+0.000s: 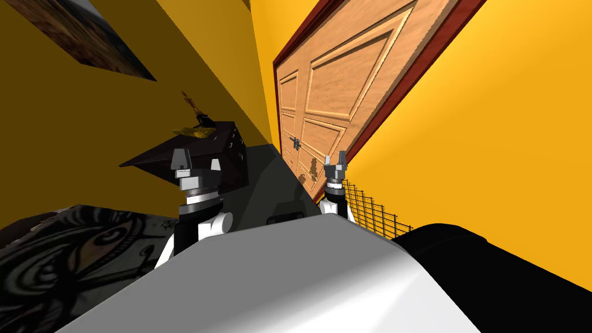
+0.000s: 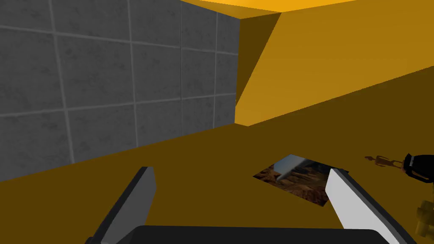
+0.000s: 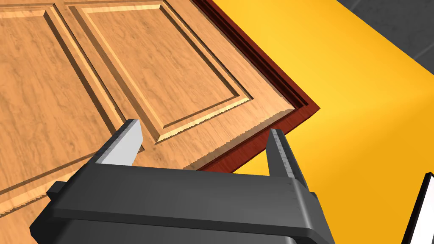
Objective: Push the door open
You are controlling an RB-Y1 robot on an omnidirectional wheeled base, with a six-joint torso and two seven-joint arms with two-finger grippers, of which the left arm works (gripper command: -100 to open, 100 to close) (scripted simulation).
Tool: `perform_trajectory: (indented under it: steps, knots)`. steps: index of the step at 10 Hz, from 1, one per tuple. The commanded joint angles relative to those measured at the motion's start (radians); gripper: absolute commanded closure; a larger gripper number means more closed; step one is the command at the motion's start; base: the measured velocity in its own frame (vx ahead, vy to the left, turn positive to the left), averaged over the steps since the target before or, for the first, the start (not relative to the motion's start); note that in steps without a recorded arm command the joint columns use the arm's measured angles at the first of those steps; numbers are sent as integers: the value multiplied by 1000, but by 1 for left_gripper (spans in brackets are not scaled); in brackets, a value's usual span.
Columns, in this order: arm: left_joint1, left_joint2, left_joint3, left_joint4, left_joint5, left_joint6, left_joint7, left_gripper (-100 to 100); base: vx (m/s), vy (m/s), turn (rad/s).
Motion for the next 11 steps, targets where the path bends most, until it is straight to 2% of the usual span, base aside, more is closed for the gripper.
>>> perform_trajectory:
  steps: [1,7,11]
  knots:
    - [-18,9,-13,29,8,2,-1,-100,192,24,-92]
    - [-93,34,-67,149,40,9,-7,-100,189,65,-99]
    - [-137,44,-98,219,58,13,-11,-100,135,42,-79]
